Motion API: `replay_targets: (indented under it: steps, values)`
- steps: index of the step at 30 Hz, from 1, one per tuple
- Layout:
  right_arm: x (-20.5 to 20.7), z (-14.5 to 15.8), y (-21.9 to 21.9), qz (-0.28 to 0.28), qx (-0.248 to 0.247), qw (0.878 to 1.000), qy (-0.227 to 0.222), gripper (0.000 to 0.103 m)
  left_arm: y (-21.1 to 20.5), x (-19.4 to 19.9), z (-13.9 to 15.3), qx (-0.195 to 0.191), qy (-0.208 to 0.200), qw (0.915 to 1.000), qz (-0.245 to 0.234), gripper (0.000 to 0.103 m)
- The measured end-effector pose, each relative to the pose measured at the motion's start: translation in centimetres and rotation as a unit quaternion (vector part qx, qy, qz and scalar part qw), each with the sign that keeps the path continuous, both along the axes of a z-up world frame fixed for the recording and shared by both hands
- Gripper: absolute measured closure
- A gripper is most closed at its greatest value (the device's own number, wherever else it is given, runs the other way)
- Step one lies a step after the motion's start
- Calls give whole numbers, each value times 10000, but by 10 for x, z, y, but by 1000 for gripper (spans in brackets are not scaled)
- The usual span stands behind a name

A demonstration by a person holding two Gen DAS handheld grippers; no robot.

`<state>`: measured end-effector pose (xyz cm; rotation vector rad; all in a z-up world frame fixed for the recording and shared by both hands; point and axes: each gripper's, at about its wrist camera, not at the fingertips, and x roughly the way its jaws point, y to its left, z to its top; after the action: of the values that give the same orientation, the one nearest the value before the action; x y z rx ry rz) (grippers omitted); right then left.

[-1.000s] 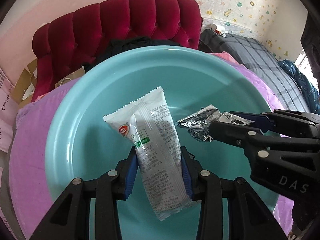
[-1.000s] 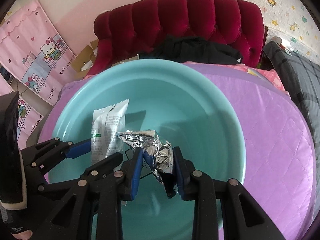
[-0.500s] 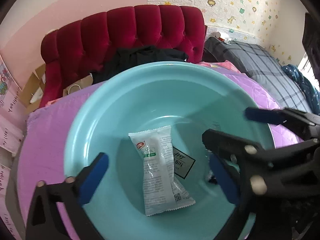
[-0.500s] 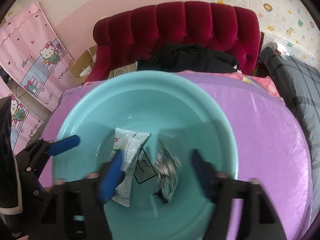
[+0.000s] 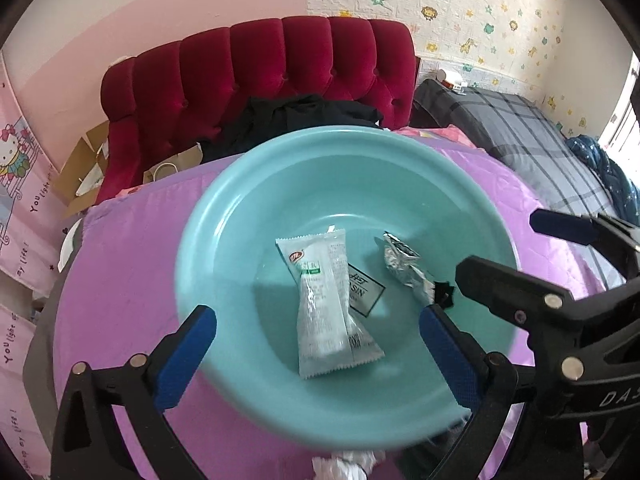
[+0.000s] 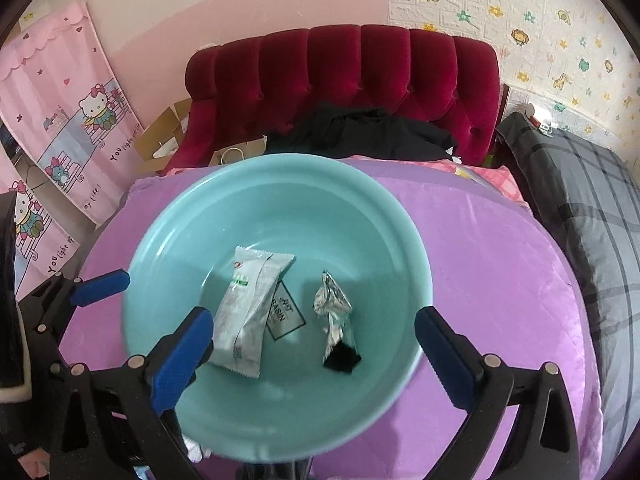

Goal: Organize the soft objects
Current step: 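Move both grippers back toward the remaining items on the table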

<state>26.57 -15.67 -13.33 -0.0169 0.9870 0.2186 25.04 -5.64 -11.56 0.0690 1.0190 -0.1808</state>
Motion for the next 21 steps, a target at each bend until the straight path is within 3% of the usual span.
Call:
replay_targets:
  steps: [4, 21]
  values:
    - [-23, 13, -3, -36, 64, 10000, -1, 0, 3, -22, 16, 150, -229, 9996, -17, 0]
    - [-108, 59, -11, -33, 12, 9999, -101, 0, 23, -109, 62, 95, -533, 9985, 53, 0]
